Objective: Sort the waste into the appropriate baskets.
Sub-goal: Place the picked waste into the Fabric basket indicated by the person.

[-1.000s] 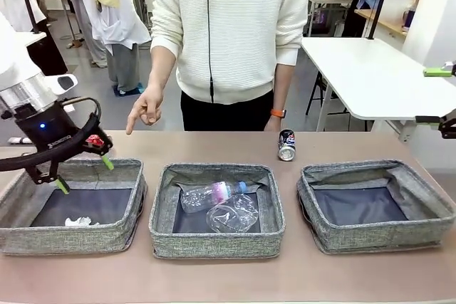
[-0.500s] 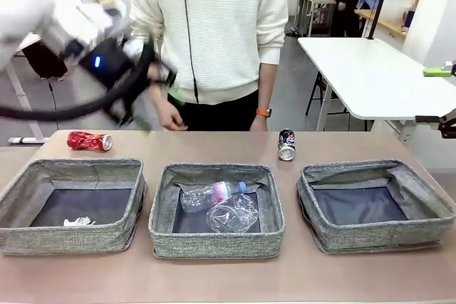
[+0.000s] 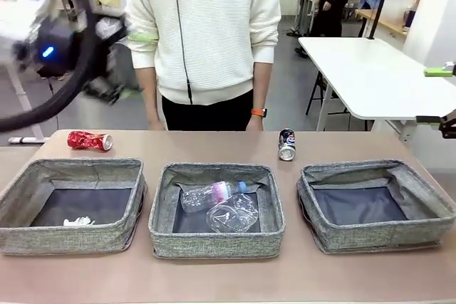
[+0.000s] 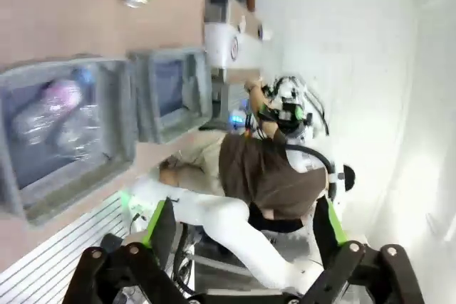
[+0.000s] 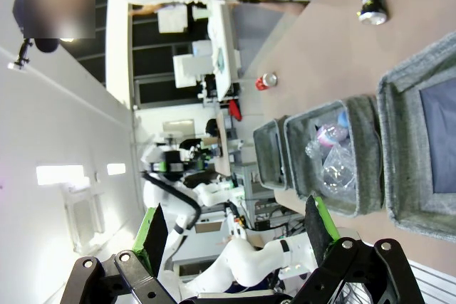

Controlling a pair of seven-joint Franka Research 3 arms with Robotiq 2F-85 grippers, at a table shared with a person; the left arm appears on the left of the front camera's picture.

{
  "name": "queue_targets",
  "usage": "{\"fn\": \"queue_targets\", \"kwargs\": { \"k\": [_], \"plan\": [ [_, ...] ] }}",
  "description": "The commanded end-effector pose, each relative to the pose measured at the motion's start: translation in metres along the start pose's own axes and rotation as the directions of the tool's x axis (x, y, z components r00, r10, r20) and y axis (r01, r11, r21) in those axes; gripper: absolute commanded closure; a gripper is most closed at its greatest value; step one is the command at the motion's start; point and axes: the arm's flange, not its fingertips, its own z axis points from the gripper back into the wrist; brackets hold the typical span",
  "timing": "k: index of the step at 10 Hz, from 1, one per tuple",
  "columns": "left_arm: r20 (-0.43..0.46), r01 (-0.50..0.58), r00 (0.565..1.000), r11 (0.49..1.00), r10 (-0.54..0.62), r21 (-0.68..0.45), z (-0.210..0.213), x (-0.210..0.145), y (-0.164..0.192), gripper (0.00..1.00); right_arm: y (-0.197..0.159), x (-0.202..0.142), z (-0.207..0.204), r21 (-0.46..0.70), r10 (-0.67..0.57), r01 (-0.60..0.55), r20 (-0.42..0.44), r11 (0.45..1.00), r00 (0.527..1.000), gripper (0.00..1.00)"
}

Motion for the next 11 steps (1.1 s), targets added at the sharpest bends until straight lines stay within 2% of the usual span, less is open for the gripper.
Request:
{"fn": "queue_targets", "kwargs": {
  "k": [1, 2, 3, 4, 11],
  "plan": [
    [0.134, -0.116, 0.985, 0.99, 0.104, 0.079, 0.055, -0.026, 0.06, 0.0, 0.002, 0.0, 0.003, -0.001, 0.0, 0.0, -0.006, 1.0, 1.0, 0.0],
    [0.208, -0.265, 0.945, 0.963, 0.252, 0.037, 0.09, -0.031, 0.085, 0.0, 0.002, 0.0, 0.003, -0.001, 0.0, 0.0, -0.006, 1.0, 1.0, 0.0],
    [0.255, -0.4, 0.885, 0.917, 0.39, -0.016, 0.12, -0.039, 0.1, 0.0, 0.002, 0.0, 0.003, -0.001, 0.0, 0.0, -0.006, 1.0, 1.0, 0.0],
    [0.148, -0.153, 0.978, 0.987, 0.144, 0.048, 0.064, -0.021, 0.084, 0.0, 0.002, 0.0, 0.003, -0.001, 0.0, 0.0, -0.006, 1.0, 1.0, 0.0],
    [0.148, -0.153, 0.978, 0.987, 0.144, 0.048, 0.064, -0.021, 0.084, 0.0, 0.002, 0.0, 0.003, -0.001, 0.0, 0.0, -0.006, 1.0, 1.0, 0.0]
  ]
}}
